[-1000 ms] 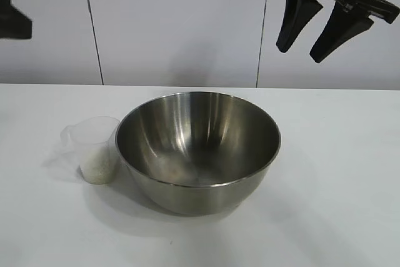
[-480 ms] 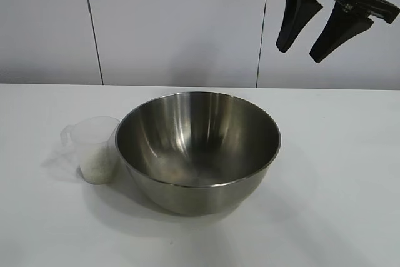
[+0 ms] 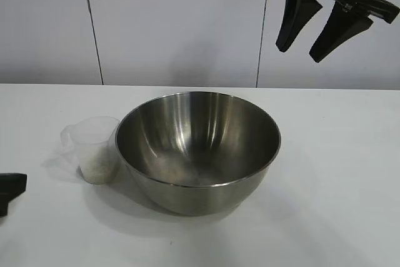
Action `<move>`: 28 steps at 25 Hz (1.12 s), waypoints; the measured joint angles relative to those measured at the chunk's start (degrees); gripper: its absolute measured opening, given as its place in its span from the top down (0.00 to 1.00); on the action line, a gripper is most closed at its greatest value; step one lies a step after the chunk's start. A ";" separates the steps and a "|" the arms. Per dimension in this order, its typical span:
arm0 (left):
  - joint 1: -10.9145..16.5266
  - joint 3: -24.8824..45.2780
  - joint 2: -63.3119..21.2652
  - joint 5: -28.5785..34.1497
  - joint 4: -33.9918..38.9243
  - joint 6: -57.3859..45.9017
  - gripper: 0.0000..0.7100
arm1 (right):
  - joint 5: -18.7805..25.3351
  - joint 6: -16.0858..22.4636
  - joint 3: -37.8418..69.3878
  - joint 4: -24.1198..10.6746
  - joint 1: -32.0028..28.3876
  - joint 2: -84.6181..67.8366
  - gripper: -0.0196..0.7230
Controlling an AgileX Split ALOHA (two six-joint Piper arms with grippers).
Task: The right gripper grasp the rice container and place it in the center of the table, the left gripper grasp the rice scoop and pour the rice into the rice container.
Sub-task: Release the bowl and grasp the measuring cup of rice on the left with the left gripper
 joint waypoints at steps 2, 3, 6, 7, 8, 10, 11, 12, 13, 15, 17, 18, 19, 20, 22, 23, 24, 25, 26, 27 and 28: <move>0.00 -2.57 1.60 -0.42 0.11 1.09 0.28 | 0.00 -0.02 0.00 0.00 0.00 0.00 0.47; 0.00 -3.56 2.23 -0.67 0.17 2.73 0.28 | 0.00 -0.02 0.00 0.00 0.00 0.00 0.47; 0.00 -6.42 4.67 -1.18 0.30 5.07 0.28 | -0.05 -0.02 0.00 0.00 0.00 0.00 0.47; 0.00 -7.05 5.69 -1.18 0.46 5.48 0.28 | -0.02 -0.02 0.00 0.00 0.00 0.00 0.47; 0.00 -7.69 6.74 -1.22 0.74 5.60 0.28 | -0.02 -0.02 0.00 0.00 0.00 0.00 0.47; 0.00 -8.68 8.33 -1.22 1.45 5.82 0.28 | -0.02 -0.02 0.00 0.00 0.00 0.00 0.47; 0.00 -9.27 9.01 -1.17 1.45 6.16 0.28 | -0.02 -0.02 0.00 0.00 0.00 0.00 0.47; 0.00 -9.84 9.60 -1.17 1.45 6.68 0.28 | -0.02 -0.02 0.00 0.00 0.00 0.00 0.47; 0.00 -10.72 10.21 -1.17 1.45 7.27 0.28 | -0.02 -0.02 0.00 0.00 0.00 0.00 0.47; 0.00 -12.13 11.33 -1.22 1.11 8.57 0.28 | -0.02 -0.02 0.00 0.00 0.00 0.00 0.47; 0.00 -13.36 12.27 -1.22 0.96 9.03 0.28 | -0.02 -0.02 0.00 0.00 0.00 0.00 0.47; 0.00 -13.92 12.65 -1.22 0.83 9.27 0.28 | -0.02 -0.02 0.00 0.00 0.00 0.00 0.47; 0.00 -14.48 13.12 -1.22 0.70 9.58 0.28 | -0.06 -0.02 0.00 0.00 0.00 0.00 0.47; 0.00 -14.93 13.43 -1.22 0.54 9.83 0.28 | -0.06 -0.02 0.00 0.00 0.00 0.00 0.47; 0.00 -15.89 14.18 -1.22 0.28 10.30 0.28 | -0.06 -0.02 0.00 0.00 0.00 0.00 0.47; 0.00 -16.38 14.57 -1.17 0.26 10.36 0.28 | -0.06 -0.02 0.00 0.00 0.00 0.00 0.47; 0.00 -16.82 14.81 -1.17 0.13 10.46 0.28 | -0.06 -0.02 0.00 0.00 0.00 0.00 0.47; 0.00 -17.38 15.16 -1.17 0.01 10.68 0.28 | -0.06 -0.02 0.00 0.00 0.00 0.00 0.47; 0.00 -17.92 15.33 -1.17 -0.24 11.19 0.28 | -0.06 -0.02 0.00 0.00 0.00 0.00 0.47; 0.00 -18.37 15.42 -1.17 -0.58 11.56 0.28 | -0.06 -0.02 0.00 0.00 0.00 0.00 0.47; 0.00 -18.73 15.47 -1.17 -0.85 11.81 0.28 | -0.06 -0.02 0.00 0.00 0.00 0.00 0.47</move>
